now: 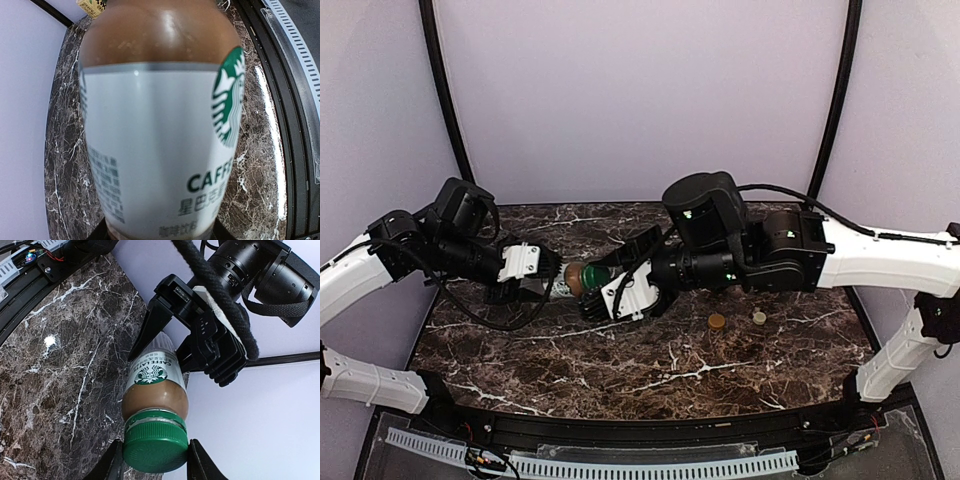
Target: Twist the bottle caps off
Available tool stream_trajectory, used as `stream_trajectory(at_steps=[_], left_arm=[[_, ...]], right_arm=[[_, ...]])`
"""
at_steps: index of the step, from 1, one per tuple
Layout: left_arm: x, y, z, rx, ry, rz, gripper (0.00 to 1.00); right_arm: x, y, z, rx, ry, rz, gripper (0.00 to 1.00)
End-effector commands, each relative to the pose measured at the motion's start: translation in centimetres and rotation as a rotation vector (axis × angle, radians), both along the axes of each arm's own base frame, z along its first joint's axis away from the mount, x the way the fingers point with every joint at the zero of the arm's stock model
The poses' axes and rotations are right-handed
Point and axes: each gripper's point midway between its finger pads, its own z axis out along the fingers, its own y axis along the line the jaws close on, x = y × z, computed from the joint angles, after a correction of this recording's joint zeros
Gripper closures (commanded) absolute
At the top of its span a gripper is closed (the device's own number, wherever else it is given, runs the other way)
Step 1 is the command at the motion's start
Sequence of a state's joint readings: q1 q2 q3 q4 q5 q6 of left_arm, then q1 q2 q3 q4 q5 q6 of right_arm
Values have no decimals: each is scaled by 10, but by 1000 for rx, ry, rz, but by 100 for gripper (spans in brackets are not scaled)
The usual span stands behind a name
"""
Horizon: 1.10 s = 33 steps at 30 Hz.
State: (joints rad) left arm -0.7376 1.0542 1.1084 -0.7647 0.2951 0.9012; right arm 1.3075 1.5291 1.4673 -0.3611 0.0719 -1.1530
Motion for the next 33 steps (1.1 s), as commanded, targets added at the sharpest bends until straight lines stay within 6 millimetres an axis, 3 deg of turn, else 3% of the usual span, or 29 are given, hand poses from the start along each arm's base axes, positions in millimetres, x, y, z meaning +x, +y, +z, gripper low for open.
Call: stream_trajectory(at_steps=[1,6,13,20,24,26,30,33], left_arm=[[-6,-10,18,-91,27,-10,70],[-7,-10,19,-95,26,-15,70],[-7,-10,19,-91,22,-17,70],[-8,-13,24,-112,33,-22,70],[-10,-15,28,-123,43,-27,71],[-9,-14,28,-122,42,-24,71],[-9,-12,25,-111,36,-21,71],[-7,-11,23,-108,25,-13,71]], right_arm=[[3,14,32,148,-54,-13,61],[0,15,36,159,-40,-1,83],[-5,10,34,152,-46,28,84],[-4,18,32,150,-39,29,69],[0,23,32,155,-43,21,42],[2,24,33,160,-40,8,34],[4,21,37,181,-20,-15,30],[0,16,51,235,33,-20,25]])
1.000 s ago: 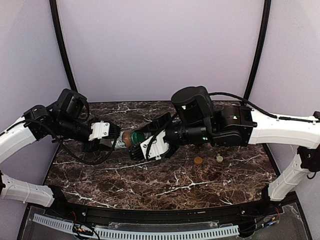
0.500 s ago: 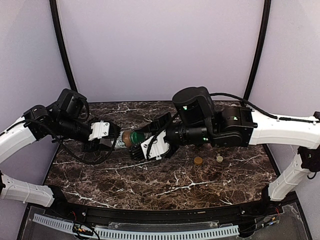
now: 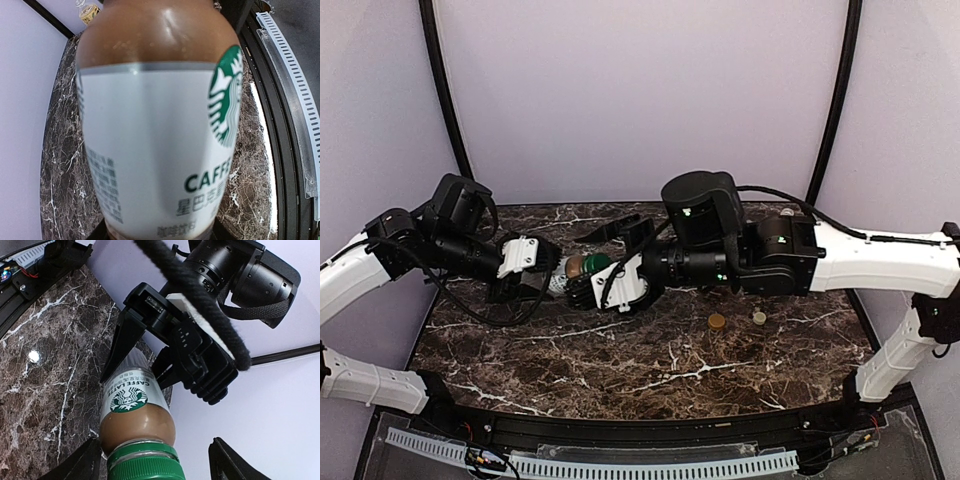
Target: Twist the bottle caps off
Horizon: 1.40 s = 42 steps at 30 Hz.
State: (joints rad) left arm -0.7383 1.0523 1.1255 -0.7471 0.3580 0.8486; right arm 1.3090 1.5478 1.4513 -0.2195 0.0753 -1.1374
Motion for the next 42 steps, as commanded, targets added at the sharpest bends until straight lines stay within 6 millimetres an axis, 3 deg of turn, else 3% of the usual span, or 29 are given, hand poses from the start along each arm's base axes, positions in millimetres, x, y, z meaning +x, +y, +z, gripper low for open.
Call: stream_trajectory(at_steps=[1,3,6,9,12,15,27,32,37,42], left_arm=[[1,-1,9,-33,-20,10,71],[7,-1,9,-35,-49,34,71],[33,1,20,-55,-164,127,71],[57,2,33,-88,-295,206,71],[77,9,43,-80,-407,282,71],[89,13,49,-82,-488,327,71],[92,16,51,-65,-542,338,71],[92,16,52,-65,-544,336,71],[91,16,50,-66,-538,331,71],[90,15,51,-67,-540,327,71]], right_arm=[[-8,-2,42,153,80,-4,22],[-15,-5,58,214,179,10,3],[-10,-11,91,347,418,-29,2],[24,-22,117,522,779,-180,2],[61,-37,117,649,1149,-298,1],[81,-43,99,694,1359,-392,1],[90,-25,58,624,1535,-488,10],[90,-17,51,593,1560,-478,17],[89,-12,51,578,1573,-447,26],[88,-9,48,565,1586,-440,46]])
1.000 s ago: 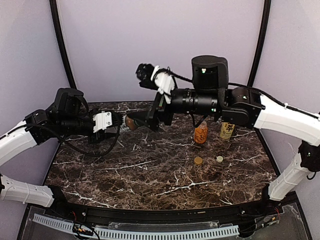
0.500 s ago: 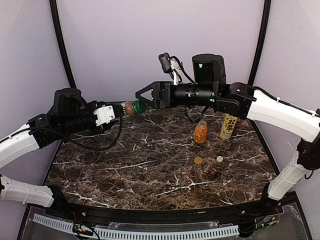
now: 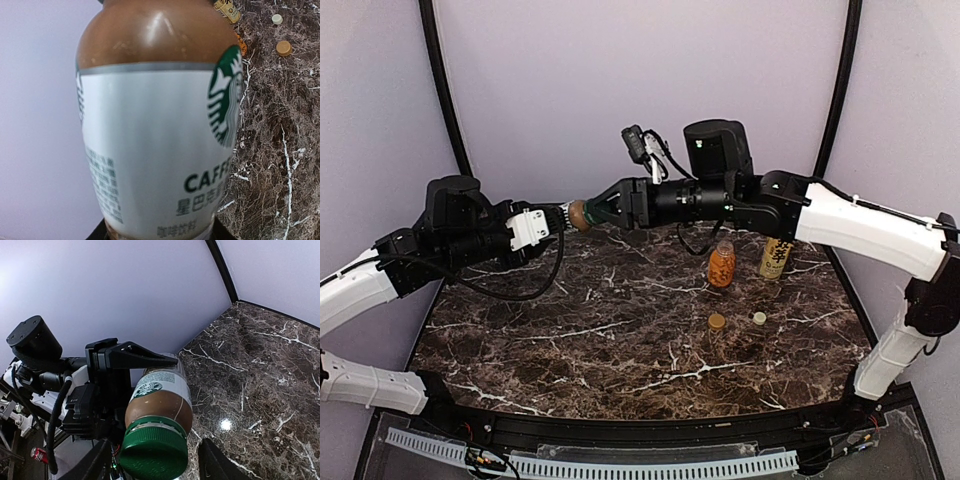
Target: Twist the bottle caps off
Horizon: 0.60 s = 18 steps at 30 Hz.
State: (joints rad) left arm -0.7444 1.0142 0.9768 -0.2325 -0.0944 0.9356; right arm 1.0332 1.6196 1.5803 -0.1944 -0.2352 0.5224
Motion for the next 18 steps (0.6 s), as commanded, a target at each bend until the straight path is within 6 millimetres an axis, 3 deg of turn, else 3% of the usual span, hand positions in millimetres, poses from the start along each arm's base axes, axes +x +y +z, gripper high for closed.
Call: stream_trajectory(at_steps=[1,7,12,14,18], left_arm=[[-3,0,7,-21,-27,-10,71],[-2,-1,10,-23,-36,-6,71],[-3,0,8,-19,-26,-4,71],[-6,0,3,-8,-8,-17,70],[-27,-2,-26,73,102,-112,71]], right_arm=[[0,4,12,39,0,23,49],[-5,10,7,32,23,72,68],[-7,11,8,11,-27,103,90],[-13,9,13,2,-115,145,99],[-44,-4,28,-31,-456,284,100]])
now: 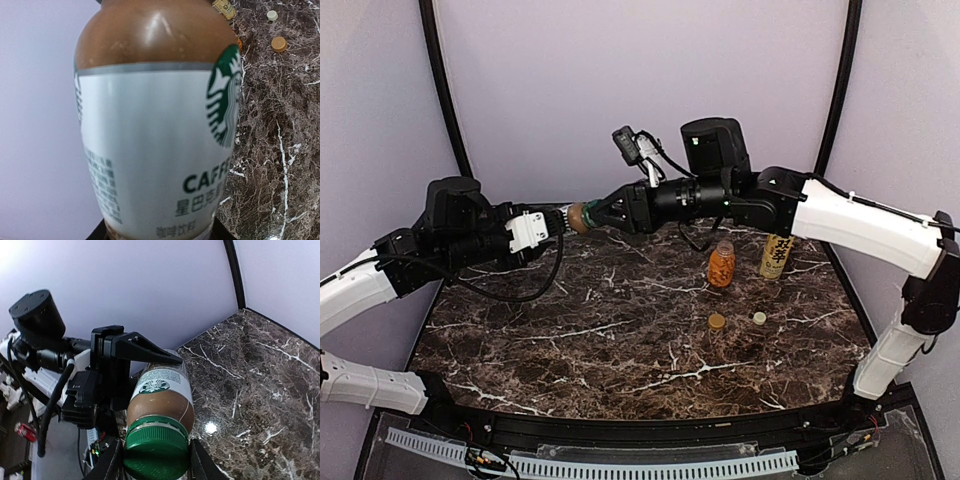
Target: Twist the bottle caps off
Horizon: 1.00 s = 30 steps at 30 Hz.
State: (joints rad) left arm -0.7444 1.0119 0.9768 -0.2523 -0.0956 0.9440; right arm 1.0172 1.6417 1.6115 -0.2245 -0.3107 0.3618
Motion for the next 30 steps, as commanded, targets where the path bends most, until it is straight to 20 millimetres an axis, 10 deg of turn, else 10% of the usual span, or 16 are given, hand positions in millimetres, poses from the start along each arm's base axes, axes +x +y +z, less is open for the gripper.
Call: stream_trajectory(at_steps=[1,8,15,21,30], left_arm=[[-32,-3,-31,77,136,-127,71],[-67,-3,-56,138,292,-262,71],[-59,-3,-50,72,299,-196,72],[-31,5,-24,-163,312,-16,71],[-25,25,-3,-395,397,74,70]], right_arm=[[-55,-10,31,12,-430,255,100],[-102,-26,17,-89,-891,410,100],[-18,-48,5,-307,-796,51,100],[55,-82,-100,-533,-326,-154,100],[47,-96,-263,-836,64,-153,100]])
